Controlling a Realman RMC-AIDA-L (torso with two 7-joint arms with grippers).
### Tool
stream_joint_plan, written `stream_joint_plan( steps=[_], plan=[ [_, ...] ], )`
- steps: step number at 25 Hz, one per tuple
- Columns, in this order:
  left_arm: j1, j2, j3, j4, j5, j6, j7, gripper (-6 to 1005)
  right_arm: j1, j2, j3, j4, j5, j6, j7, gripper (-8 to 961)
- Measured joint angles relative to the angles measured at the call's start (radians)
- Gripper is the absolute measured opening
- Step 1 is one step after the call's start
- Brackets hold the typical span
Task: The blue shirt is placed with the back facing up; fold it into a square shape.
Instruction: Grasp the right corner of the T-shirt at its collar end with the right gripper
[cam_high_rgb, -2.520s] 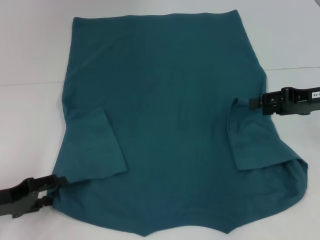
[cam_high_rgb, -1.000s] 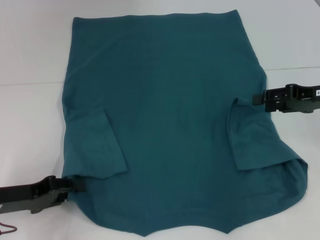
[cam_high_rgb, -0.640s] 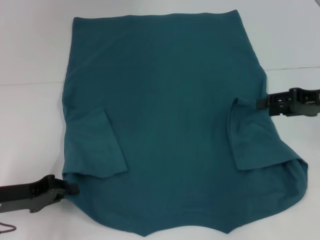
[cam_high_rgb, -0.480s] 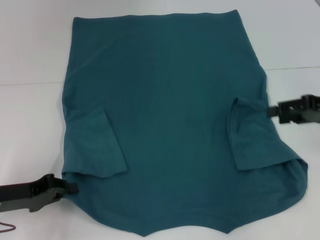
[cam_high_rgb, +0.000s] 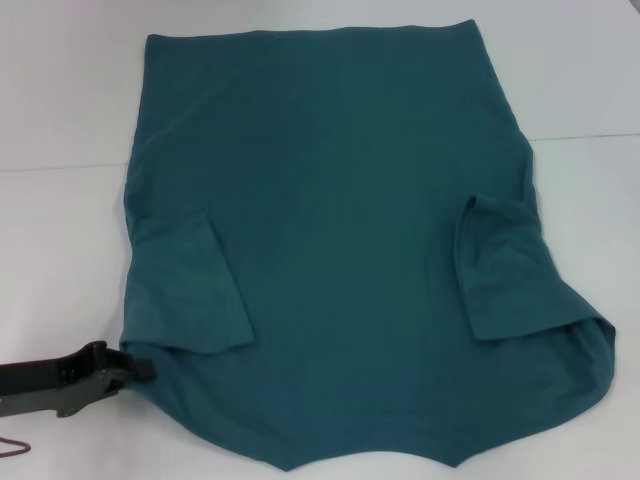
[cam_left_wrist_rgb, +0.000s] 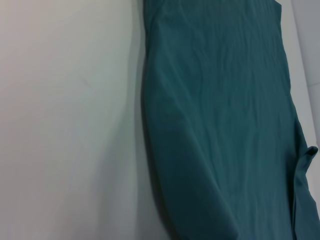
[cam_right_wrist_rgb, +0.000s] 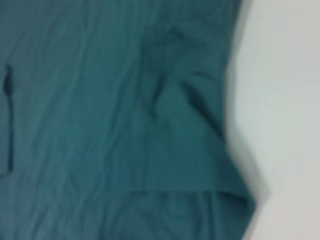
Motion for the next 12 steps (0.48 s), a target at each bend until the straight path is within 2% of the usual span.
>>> stream_joint_plan(
  steps=[2, 5, 6, 12],
  plan=[
    [-0.003, 0.000, 0.001, -0.002, -0.002, 0.000, 0.000, 27, -0.003, 0.008, 0.003, -0.006, -0.018, 0.028, -0.001, 616],
    [-0.004, 0.000, 0.003, -0.002, -0.003, -0.001, 0.000, 27, -0.005, 0.041, -0.003, -0.001, -0.025, 0.107, -0.014, 615],
    [-0.004, 0.000, 0.003, -0.002, -0.003, -0.001, 0.000, 27, -0.005, 0.041, -0.003, -0.001, -0.025, 0.107, -0.014, 615],
    [0.003, -0.001, 0.000, -0.003, -0.001, -0.001, -0.001, 28, 0.016, 0.090, -0.038, 0.008, -0.069, 0.160, -0.015, 614]
  ],
)
